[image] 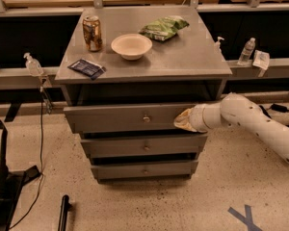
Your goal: Close top drawer
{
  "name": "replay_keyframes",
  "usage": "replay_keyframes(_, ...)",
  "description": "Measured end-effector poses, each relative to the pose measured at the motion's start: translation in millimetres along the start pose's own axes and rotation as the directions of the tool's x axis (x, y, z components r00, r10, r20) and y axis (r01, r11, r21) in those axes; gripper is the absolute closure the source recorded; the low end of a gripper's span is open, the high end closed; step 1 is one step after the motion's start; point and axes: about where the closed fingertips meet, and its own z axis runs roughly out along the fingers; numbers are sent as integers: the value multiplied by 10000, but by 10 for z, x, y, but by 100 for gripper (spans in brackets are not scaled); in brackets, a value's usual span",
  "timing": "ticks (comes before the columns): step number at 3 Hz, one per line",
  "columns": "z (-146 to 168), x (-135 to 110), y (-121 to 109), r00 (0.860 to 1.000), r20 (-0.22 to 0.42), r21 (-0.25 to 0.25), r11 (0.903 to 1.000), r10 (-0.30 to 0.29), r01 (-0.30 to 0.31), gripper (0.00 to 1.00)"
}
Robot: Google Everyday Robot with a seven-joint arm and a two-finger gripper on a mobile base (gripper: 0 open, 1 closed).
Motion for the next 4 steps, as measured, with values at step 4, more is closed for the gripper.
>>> replay_keyframes(4,-184,-204,-13,9997,255,-557,9984,-56,70,100)
